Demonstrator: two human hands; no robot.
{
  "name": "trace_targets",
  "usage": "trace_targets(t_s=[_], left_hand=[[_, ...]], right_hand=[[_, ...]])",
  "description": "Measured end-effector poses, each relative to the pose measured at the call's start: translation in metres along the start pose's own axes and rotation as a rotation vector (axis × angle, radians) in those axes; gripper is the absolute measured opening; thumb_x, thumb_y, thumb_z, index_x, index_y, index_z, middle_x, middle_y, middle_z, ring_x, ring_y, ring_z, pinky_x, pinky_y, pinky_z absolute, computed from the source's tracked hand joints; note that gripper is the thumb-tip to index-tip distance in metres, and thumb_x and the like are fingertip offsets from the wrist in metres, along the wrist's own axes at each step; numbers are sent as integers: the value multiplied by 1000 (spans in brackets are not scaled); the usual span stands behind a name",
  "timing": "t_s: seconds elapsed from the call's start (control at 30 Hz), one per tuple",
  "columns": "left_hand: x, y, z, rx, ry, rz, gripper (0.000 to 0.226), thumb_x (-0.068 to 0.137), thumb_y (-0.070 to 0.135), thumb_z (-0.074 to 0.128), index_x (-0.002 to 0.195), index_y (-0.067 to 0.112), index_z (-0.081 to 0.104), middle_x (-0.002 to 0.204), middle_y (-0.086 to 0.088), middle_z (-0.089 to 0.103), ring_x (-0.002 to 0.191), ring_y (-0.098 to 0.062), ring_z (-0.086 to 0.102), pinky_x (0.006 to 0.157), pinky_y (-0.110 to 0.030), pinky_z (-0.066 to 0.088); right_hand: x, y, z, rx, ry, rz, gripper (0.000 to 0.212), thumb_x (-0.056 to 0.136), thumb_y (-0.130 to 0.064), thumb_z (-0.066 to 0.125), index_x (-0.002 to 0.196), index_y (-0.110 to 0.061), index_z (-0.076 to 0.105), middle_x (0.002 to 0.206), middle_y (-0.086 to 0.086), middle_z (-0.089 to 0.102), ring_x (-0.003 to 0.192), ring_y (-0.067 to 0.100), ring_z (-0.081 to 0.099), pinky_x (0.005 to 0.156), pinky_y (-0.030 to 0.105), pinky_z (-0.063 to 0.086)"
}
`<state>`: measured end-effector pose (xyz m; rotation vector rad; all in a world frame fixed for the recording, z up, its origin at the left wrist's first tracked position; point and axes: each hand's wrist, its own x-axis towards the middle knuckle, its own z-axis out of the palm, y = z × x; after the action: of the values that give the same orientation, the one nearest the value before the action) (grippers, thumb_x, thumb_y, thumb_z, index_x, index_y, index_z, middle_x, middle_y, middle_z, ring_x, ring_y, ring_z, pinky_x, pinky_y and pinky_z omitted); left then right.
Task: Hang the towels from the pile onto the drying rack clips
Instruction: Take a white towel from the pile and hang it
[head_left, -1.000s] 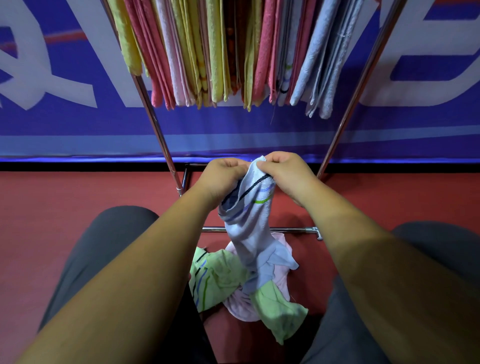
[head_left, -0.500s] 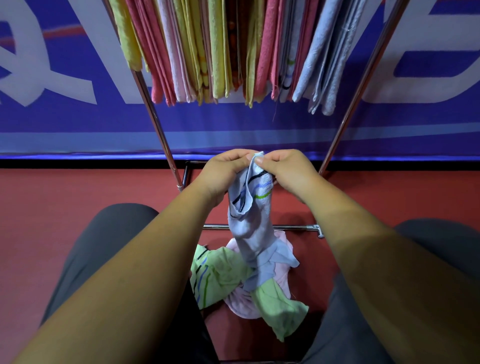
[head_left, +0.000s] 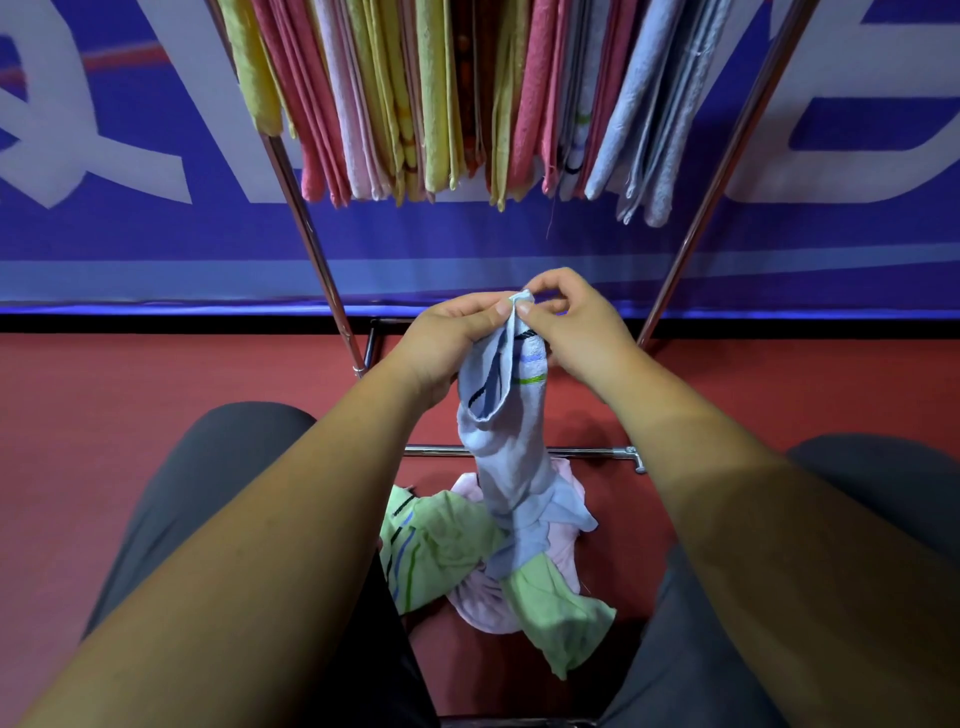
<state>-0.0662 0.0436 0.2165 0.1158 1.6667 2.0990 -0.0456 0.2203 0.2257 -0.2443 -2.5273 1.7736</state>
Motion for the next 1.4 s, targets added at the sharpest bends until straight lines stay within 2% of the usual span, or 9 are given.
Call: trace_targets(t_s=[0.17,0.23,0.4,0.7,0.87,1.0,1.17,1.3,1.4], left_hand=[[1,1,2,115,7,-55,28,103,6,65,129,0,68,109,-14,79,96,-25,75,88,-36,61],[1,0,2,214,78,-75,30,97,2,71,126,-1,63,99,-7,77,84,-20,72,76,-34,60],[-9,-2,-5,955,228,41,30,83,-4,65,101,14,49,83,-1,61,62,-16,46,54,-32,38],[-29,23,-17,1120,178,333,33,87,1,61,85,31,74,93,5,71,83,-17,70,77,-38,58],[-53,55,-10,1334,39,397,23,88,21,52,87,19,75,91,2,70,85,-21,64,83,-39,54],[-66,88,-2,1190,148,493,28,91,44,62,83,18,64,80,2,67,78,-17,62,73,-34,50],[-64,144,22,900,299,619,31,91,34,83,84,13,60,65,8,54,57,-1,42,54,-18,36],[-63,192,41,678,293,704,26,90,12,82,93,18,57,71,10,55,60,-4,47,55,-21,44],[-63,224,50,548,290,732,29,89,11,81,110,22,64,80,9,61,71,-9,60,69,-36,57]], right_hand=[[-1,-1,-2,-66,106,-78,7,96,-18,74,100,-17,69,90,-7,70,78,3,60,69,7,44],[1,1,-1,-69,143,-63,6,96,-17,74,99,-17,69,83,-8,65,73,5,57,62,6,41],[6,0,-8,-36,209,-81,11,96,-23,71,92,-23,62,68,-7,54,61,9,47,59,21,40],[-6,-12,-30,15,308,-116,11,97,-24,71,92,-23,61,73,-4,53,62,9,47,59,18,41],[-23,-32,-37,144,319,-96,19,102,-18,64,90,-29,53,72,-3,60,58,15,64,61,35,49],[-32,-64,-53,290,351,-137,23,106,-9,58,94,-26,50,76,-3,66,66,13,76,55,28,53],[-38,-115,-79,233,388,-278,23,106,-12,60,92,-27,50,80,5,69,71,12,76,62,25,55],[-40,-163,-101,211,439,-348,23,104,-15,61,91,-30,49,82,2,71,73,15,77,77,41,59],[-45,-199,-116,239,489,-363,25,106,-9,57,92,-26,45,85,3,68,66,7,75,68,32,57]])
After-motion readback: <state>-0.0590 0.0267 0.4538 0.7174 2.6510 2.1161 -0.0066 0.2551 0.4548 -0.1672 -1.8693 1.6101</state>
